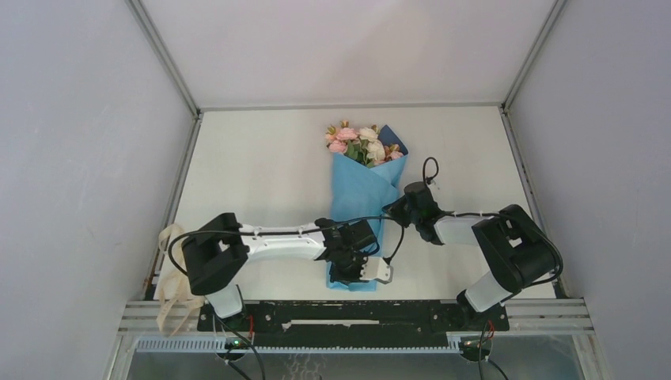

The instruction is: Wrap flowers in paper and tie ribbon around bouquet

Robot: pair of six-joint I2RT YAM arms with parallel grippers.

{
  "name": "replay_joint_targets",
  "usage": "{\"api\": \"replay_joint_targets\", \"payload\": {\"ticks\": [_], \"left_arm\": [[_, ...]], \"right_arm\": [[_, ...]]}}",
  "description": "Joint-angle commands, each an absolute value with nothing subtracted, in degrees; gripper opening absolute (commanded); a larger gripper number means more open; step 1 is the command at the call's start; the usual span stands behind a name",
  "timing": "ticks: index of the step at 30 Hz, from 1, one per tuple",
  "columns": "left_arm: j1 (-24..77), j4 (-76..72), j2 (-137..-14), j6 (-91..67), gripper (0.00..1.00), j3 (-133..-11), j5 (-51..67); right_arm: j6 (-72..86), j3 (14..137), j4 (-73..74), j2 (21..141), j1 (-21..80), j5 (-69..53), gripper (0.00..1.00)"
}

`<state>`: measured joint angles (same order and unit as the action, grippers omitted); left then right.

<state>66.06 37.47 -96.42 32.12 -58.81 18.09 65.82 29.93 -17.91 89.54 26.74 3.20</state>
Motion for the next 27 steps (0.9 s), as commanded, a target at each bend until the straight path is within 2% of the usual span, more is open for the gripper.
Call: {"api": "replay_joint_targets", "payload": {"ticks": [1, 3, 5, 7, 11, 12, 16, 18, 19, 21, 22, 24, 27], "left_arm": [[67.5, 33.7, -99.6, 34.6, 0.22, -58.7, 13.8], [67.5, 33.3, -101.9, 34.3, 0.22, -58.1, 13.5], [67.4, 32.7, -103.1, 34.0, 0.22, -57.5, 14.1], [67.2, 32.5, -103.1, 34.3, 0.21, -57.4, 14.7], [66.7, 32.5, -103.3, 34.5, 0.2, -57.4, 15.6], [66.6, 32.5, -103.4, 34.4, 0.2, -57.4, 15.8], [66.4, 32.4, -103.3, 34.3, 0.2, -57.3, 16.0], [66.5, 32.5, -103.3, 34.2, 0.2, -57.3, 15.9], [66.4, 32.5, -103.2, 34.1, 0.19, -57.4, 15.9], [66.0, 33.1, -102.8, 33.8, 0.19, -57.6, 16.2], [65.4, 34.3, -102.3, 33.8, 0.18, -58.3, 16.8], [61.4, 38.7, -98.9, 33.8, 0.18, -61.4, 21.0], [53.6, 46.4, -92.9, 32.6, 0.2, -70.6, 23.8]], "right_arm": [[62.5, 30.8, -17.8, 88.8, 26.6, 1.5, 0.14], [59.8, 31.3, -14.4, 87.9, 25.9, -2.0, 0.45], [56.8, 31.3, -11.1, 86.6, 24.9, -4.8, 0.61], [53.9, 31.3, -8.5, 85.8, 24.2, -8.0, 0.69], [48.9, 31.3, -6.7, 85.8, 23.1, -15.0, 0.76], [48.3, 31.3, -6.6, 86.5, 23.0, -16.2, 0.81], [48.1, 32.2, -9.9, 92.9, 23.0, -21.9, 0.83], [48.9, 33.8, -13.0, 97.0, 23.7, -24.4, 0.79], [49.1, 34.6, -13.5, 98.5, 24.1, -24.4, 0.74], [49.5, 35.5, -14.6, 100.7, 24.6, -24.0, 0.49], [49.9, 35.5, -15.1, 101.2, 24.6, -23.9, 0.31], [50.0, 35.5, -15.5, 101.3, 24.1, -23.9, 0.02], [49.1, 35.5, -15.4, 100.4, 23.4, -23.5, 0.0]]}}
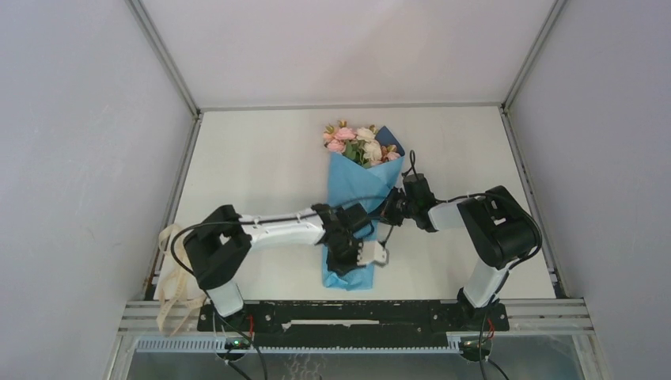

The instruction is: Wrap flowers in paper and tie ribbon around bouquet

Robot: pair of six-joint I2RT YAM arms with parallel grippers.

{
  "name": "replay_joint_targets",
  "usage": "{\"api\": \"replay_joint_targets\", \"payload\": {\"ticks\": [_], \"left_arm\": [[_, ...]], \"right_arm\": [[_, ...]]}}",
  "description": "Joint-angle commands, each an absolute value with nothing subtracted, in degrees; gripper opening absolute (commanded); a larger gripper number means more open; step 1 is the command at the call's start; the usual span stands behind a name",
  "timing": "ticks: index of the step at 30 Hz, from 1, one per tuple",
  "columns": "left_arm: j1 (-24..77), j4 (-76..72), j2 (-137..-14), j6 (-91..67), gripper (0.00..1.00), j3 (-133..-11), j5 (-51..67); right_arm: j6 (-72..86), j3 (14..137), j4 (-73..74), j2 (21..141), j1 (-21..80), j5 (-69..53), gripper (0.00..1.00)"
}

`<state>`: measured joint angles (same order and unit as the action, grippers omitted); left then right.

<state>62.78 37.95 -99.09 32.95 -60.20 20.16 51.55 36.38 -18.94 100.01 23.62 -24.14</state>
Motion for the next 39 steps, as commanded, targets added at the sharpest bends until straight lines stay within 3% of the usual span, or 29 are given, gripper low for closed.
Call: {"api": "replay_joint_targets", "payload": {"ticks": [1, 5, 14, 18, 22, 29, 39], "left_arm": [[50.8, 48.3, -91.4, 32.1, 0.24, -73.3, 23.4], [39.7, 51.1, -84.2, 29.8, 0.35, -76.3, 15.1], [-1.1, 48.4, -65.0, 29.7, 0.52, -55.9, 2.2], [-21.8, 41.0, -68.2, 32.5, 0.53, -49.8, -6.7], [-38.4, 38.1, -78.4, 30.4, 0.48, -53.2, -3.4], [-46.3, 35.2, -91.5, 24.5, 0.45, -58.6, -0.7], [-49.7, 29.3, -89.9, 15.4, 0.52, -57.2, 7.1]], "right_arm": [[48.9, 35.5, -15.4, 100.2, 23.0, -23.5, 0.0], [48.2, 35.5, -15.4, 100.4, 22.1, -24.1, 0.0], [46.4, 35.6, -14.4, 100.5, 21.9, -24.2, 0.0], [44.9, 36.2, -12.5, 100.6, 21.9, -23.8, 0.0], [43.5, 36.8, -10.2, 99.6, 22.3, -22.4, 0.0], [42.3, 37.6, -8.1, 98.6, 22.7, -20.9, 0.0], [41.3, 38.7, -7.1, 99.4, 22.8, -20.8, 0.0]]}}
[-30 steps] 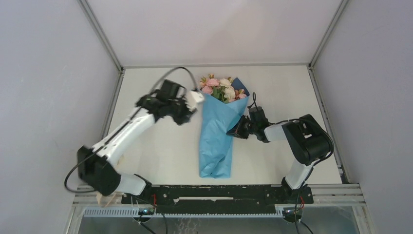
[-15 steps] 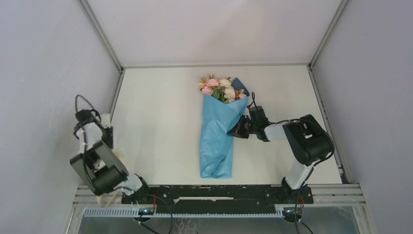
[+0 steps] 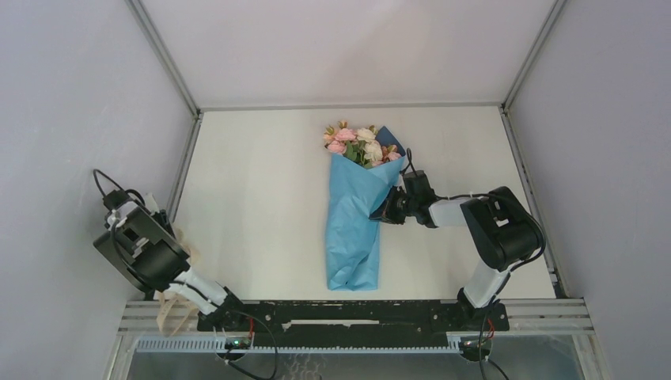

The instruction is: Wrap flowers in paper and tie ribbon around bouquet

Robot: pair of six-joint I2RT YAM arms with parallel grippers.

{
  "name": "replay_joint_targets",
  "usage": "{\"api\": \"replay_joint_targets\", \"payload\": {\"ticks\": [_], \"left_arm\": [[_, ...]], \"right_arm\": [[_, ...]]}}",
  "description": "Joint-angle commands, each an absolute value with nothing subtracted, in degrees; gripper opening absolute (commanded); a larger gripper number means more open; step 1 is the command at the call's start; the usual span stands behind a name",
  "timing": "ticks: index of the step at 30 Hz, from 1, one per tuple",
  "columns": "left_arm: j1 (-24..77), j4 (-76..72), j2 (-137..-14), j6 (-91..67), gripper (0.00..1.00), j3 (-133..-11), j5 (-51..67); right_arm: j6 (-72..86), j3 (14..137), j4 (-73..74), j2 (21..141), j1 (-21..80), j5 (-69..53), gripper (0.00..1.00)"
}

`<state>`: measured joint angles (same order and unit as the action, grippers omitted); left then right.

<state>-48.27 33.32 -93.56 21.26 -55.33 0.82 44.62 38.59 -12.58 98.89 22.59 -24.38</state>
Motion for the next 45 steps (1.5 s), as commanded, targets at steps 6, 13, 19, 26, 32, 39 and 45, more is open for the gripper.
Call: {"api": "replay_joint_targets", "payload": {"ticks": [6, 13, 19, 26, 32, 39, 45], "left_arm": [[-51.9, 18.3, -81.4, 4.1, 0.53, -50.9, 8.6], [-52.5, 21.1, -91.1, 3.0, 0.55, -54.4, 9.3], [-53.3, 22.9, -95.7, 6.0, 0.56, -54.4, 8.0], [-53.6, 29.9, -96.7, 13.7, 0.53, -55.0, 11.5], [-51.9, 34.8, -89.2, 33.9, 0.49, -51.8, 20.3], [-45.7, 48.8, -88.3, 60.5, 0.55, -61.0, 18.8], [-41.5, 47.4, -91.1, 78.3, 0.56, -66.7, 15.0]], "right_arm": [[40.7, 38.7, -6.8, 99.1, 22.6, -20.5, 0.0], [40.5, 38.7, -7.1, 99.3, 22.6, -20.6, 0.0], [40.1, 38.6, -6.7, 98.5, 22.5, -20.3, 0.0], [39.9, 38.6, -7.1, 98.5, 21.9, -20.4, 0.0], [39.4, 38.6, -6.8, 98.3, 21.6, -20.0, 0.0], [38.5, 39.6, -5.5, 98.0, 21.4, -19.4, 0.0], [37.5, 40.3, -4.2, 97.3, 21.3, -19.1, 0.0]]}}
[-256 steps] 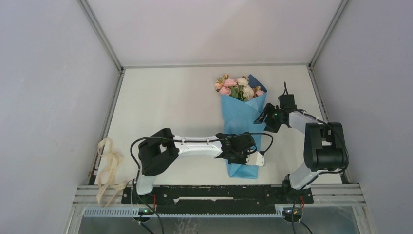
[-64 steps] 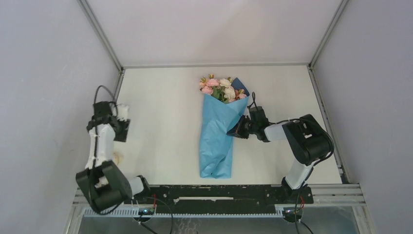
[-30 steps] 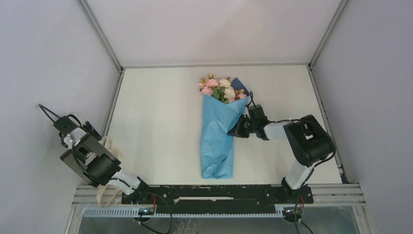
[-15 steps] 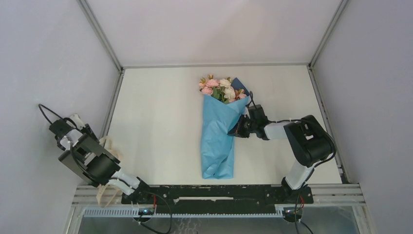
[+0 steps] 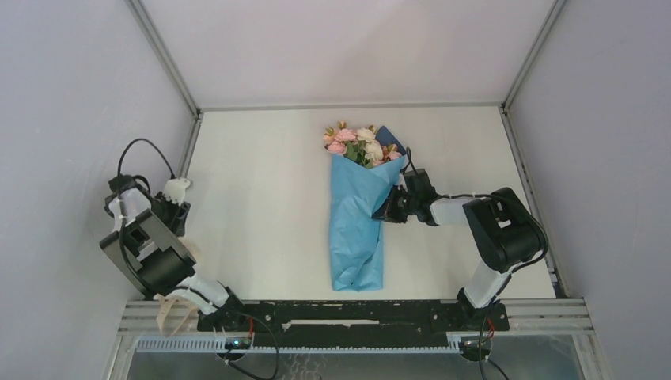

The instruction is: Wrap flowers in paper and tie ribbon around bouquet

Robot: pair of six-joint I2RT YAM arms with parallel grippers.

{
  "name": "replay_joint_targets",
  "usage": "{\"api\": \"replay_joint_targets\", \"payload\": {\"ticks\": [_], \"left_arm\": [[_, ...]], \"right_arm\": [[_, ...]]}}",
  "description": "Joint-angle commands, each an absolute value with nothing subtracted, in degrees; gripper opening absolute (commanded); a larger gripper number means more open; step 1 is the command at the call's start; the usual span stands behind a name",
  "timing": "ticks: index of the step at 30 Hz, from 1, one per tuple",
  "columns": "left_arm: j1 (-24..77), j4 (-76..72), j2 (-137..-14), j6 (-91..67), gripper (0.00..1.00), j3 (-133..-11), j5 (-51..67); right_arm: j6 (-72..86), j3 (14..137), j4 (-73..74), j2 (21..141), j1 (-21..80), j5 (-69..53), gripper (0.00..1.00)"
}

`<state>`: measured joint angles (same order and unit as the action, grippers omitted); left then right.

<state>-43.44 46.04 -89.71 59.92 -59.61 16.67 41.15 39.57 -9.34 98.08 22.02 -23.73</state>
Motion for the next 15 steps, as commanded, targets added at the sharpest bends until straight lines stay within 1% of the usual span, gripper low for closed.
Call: {"api": "replay_joint_targets", "payload": {"ticks": [1, 3, 7, 11, 15], "left_arm": [[-41.0, 47.8, -91.8, 82.0, 0.57, -67.3, 14.6], [-39.8, 47.7, -92.5, 88.9, 0.6, -67.1, 12.8], [-36.0, 46.5, -94.9, 96.9, 0.62, -65.4, 7.9], [-34.3, 46.1, -96.2, 106.1, 0.64, -63.8, 6.1], [-34.0, 46.3, -99.5, 108.2, 0.65, -66.2, 3.0]], "right_arm": [[37.5, 40.3, -4.1, 97.2, 21.3, -19.0, 0.0], [37.4, 40.3, -3.9, 97.1, 21.3, -18.7, 0.0], [37.7, 40.3, -4.1, 97.5, 21.3, -18.5, 0.0], [38.0, 40.3, -4.1, 97.6, 21.4, -18.8, 0.0], [37.6, 40.3, -3.1, 97.4, 21.5, -18.4, 0.0]]}}
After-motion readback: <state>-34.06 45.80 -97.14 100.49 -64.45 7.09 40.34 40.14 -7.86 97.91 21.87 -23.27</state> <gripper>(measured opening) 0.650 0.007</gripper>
